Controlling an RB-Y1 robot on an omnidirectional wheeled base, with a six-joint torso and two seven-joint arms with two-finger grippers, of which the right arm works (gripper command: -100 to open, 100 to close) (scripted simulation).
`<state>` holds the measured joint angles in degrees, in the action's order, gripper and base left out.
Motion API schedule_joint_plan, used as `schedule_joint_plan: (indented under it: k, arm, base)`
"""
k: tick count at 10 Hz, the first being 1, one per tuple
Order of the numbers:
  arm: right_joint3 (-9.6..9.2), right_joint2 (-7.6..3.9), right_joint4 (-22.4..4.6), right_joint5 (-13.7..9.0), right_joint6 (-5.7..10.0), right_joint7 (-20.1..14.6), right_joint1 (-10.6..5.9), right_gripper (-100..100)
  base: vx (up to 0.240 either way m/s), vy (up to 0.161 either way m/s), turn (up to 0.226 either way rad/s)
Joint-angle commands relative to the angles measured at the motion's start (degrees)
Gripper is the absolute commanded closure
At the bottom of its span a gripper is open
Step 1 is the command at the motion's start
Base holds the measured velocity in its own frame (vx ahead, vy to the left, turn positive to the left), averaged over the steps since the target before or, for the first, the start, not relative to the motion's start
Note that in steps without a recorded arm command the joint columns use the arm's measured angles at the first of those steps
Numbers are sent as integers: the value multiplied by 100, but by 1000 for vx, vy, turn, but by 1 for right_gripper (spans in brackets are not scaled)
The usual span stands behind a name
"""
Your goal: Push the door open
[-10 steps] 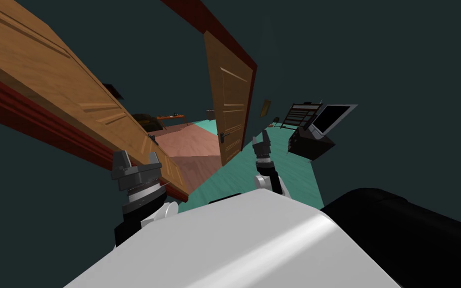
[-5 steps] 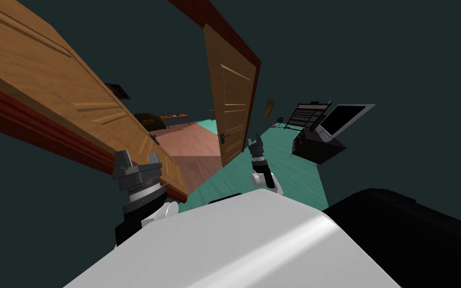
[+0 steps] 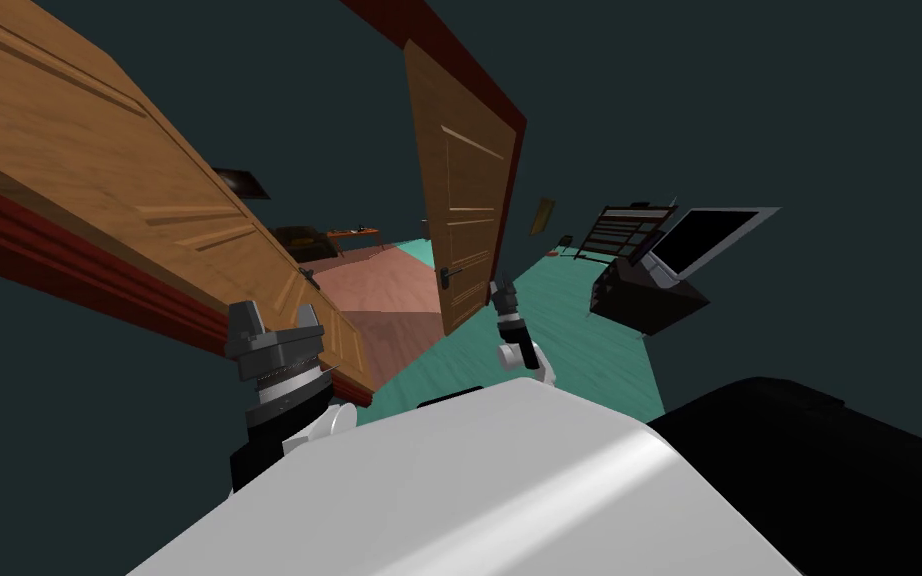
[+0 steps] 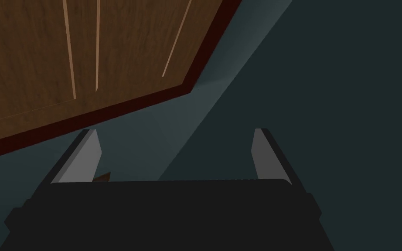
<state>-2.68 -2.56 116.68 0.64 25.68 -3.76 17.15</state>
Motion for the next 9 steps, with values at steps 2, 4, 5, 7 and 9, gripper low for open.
schedule_joint_plan:
  k: [2, 4, 5, 7, 9]
  arm:
    - [-3, -34, -399, -2, -10, -31, -221, -100]
    - [-24, -62, -813, 4, -12, -60, -536, -100]
    - [-24, -62, -948, 4, -12, -60, -536, -100]
    - [-35, -75, -1224, 7, -13, -74, -695, -100]
    - [-46, -86, -1516, 10, -15, -90, -863, -100]
  base:
    - [51, -67, 70]
    - [59, -70, 84]
    - [52, -84, 58]
    - [49, -64, 57]
    - [40, -42, 60]
